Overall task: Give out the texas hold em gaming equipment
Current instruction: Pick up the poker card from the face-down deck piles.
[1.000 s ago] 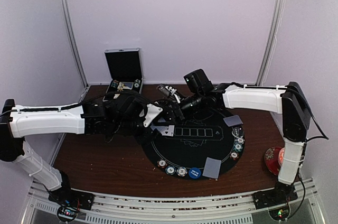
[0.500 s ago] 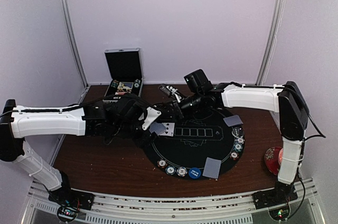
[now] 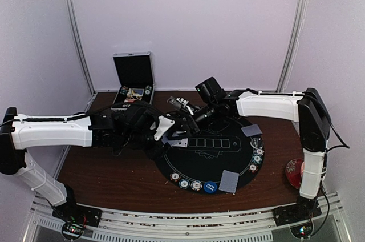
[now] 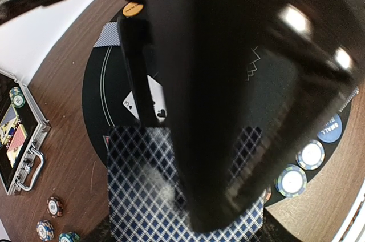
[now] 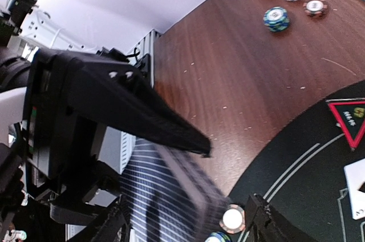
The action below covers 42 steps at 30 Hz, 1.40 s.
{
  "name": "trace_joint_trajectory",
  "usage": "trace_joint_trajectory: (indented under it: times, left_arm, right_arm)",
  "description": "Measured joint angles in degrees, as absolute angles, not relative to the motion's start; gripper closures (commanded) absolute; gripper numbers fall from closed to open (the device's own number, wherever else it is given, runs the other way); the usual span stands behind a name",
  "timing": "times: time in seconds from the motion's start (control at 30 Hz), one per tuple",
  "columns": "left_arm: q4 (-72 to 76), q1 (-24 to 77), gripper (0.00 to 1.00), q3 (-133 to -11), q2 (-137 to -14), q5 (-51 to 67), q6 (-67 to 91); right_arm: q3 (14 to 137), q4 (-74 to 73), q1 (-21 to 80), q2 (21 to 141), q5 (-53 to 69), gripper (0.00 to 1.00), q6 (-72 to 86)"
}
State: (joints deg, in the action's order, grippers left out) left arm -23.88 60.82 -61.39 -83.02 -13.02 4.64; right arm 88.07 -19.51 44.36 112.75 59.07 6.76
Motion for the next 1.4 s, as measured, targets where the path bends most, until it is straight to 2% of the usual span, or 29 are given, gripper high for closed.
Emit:
trace_joint_trajectory:
  times: [0.23, 0.53, 0.73, 1.1, 1.2, 1.33, 1.4]
  left_arm:
    - [-23.59, 60.86, 0.36, -61.39, -82.89, -12.69, 4.32]
    - [-23.99, 60.86, 0.36, -61.06, -82.89, -11.88, 3.88]
    - [-23.97, 60.84, 0.36, -61.01, -82.89, -11.7, 3.81]
    - [-24.38, 60.84, 0.36, -60.31, -82.89, -11.73, 3.68]
    - [-24.67, 60.84, 0.36, -60.29, -82.89, -11.75, 3.68]
    - [-24.69, 60.84, 0.36, -60.29, -82.89, -11.75, 3.66]
    - [-24.69, 60.86, 0.36, -60.29, -82.89, -11.7, 3.55]
  right_arm:
    - [89.03, -20.29, 45.69, 113.67, 60.84, 0.32, 6.42]
    - [89.69, -18.81, 45.84, 116.27, 62.46, 0.45, 9.47]
    - [89.71, -17.89, 45.32, 116.27, 62.94, 0.58, 11.03]
    - [89.78, -19.25, 42.54, 116.29, 62.74, 0.67, 9.74]
    - [90.17, -20.78, 42.39, 116.29, 62.48, 0.66, 8.69]
    - [90.67, -22.0, 42.3, 116.44, 62.37, 0.49, 7.7]
    - [90.94, -22.7, 42.22, 116.95, 63.33, 0.44, 7.42]
